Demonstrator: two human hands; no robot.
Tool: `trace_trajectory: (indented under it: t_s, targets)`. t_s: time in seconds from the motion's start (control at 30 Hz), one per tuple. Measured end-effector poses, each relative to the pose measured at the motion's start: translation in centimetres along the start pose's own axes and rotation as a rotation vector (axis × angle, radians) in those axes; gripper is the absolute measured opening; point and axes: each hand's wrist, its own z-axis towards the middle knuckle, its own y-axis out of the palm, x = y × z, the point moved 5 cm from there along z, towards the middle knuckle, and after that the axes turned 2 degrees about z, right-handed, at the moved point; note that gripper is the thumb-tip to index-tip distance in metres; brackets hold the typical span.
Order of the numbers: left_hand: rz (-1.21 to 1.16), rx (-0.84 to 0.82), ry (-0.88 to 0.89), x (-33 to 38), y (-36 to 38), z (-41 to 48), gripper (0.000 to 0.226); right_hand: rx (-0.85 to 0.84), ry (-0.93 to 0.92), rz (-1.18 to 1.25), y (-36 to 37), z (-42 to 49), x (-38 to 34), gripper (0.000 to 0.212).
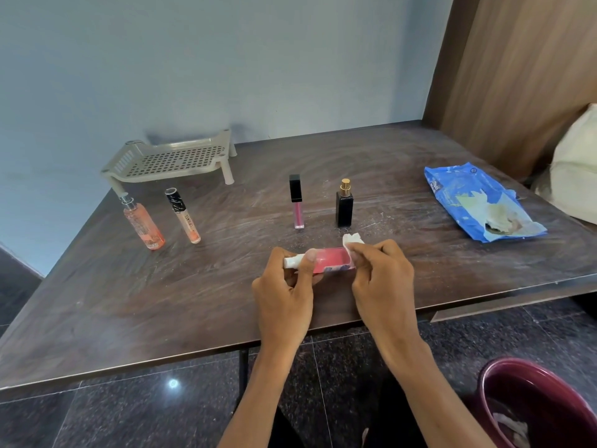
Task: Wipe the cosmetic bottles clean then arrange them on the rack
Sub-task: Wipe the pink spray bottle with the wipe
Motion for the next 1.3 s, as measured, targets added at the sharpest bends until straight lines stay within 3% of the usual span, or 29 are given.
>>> trace_trajectory:
  t_s: [0.23, 0.57, 0.87, 1.2, 1.3]
  targets:
    - [0.023, 0.018, -0.033, -0.3, -0.4, 0.2, 0.031, -0.049, -0.143, 0.073, 1.4, -2.3, -4.5, 0.02]
    - [-0.038, -0.012, -0.011, -0.2, -0.2, 0.1, 0.024, -0.035, 0.008, -0.012, -0.1, 0.3, -0.2, 0.021]
    - [-0.058, -0.006, 0.017, -0.2, -0.5, 0.1, 0.023, -0.082, -0.128, 0.088, 1.0, -1.1, -4.9, 0.021]
    - [-0.019, 0.048, 0.067, 0.1, -0.7, -0.1, 0.015, -0.094, 0.084, -0.026, -0.1, 0.2, -0.1, 0.023]
    - [-0.032, 0.05, 0.078, -0.2, -0.7, 0.1, 0.015, -0.131, 0.155, 0.062, -0.1, 0.4, 0.1, 0.022]
